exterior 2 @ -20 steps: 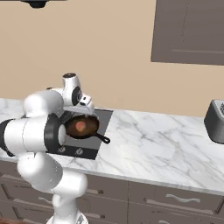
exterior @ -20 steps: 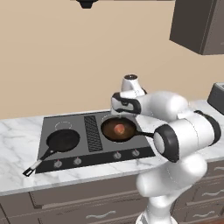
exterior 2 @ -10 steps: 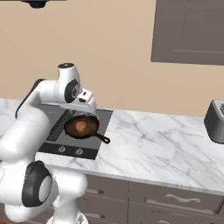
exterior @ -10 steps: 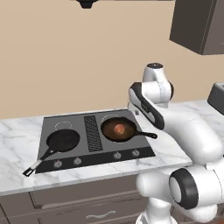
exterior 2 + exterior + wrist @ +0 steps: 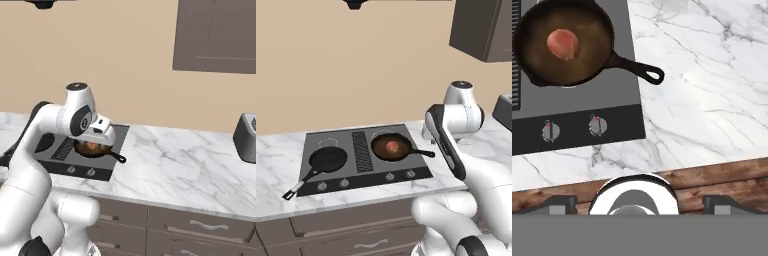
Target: Place both pans onto different burners. Then place the onion and the chicken drumstick on different pans.
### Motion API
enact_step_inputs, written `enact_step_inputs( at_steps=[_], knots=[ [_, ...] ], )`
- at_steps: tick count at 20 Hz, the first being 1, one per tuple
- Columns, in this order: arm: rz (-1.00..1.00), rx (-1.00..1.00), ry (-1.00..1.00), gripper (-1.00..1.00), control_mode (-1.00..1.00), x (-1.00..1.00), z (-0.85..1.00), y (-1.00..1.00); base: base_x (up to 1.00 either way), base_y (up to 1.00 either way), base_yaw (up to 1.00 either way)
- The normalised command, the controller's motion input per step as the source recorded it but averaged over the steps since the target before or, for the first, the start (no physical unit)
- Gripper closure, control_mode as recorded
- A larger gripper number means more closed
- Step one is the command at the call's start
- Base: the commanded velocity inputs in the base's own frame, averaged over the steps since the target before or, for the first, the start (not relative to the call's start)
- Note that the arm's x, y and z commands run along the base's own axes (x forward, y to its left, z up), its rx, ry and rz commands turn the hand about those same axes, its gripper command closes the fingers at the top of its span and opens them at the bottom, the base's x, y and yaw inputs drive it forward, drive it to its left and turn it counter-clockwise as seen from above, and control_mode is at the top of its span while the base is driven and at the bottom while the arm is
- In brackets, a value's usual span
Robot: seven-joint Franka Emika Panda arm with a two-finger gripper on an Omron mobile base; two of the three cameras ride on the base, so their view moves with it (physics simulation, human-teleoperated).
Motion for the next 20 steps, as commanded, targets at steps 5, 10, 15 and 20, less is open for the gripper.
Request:
enact_step_inputs(
  at_steps=[5, 10, 15, 20],
  knots=[
    [0.0, 0.0, 0.0, -1.0, 1.0, 0.0, 0.0, 0.0, -0.97, 0.6, 0.0],
    [0.0, 0.0, 0.0, -1.0, 1.0, 0.0, 0.0, 0.0, -0.45, 1.0, 0.04],
    [0.0, 0.0, 0.0, -1.0, 1.0, 0.0, 0.0, 0.0, 0.04, 1.0, 0.13],
    [0.0, 0.0, 0.0, -1.0, 1.0, 0.0, 0.0, 0.0, 0.35, 1.0, 0.09]
  ],
)
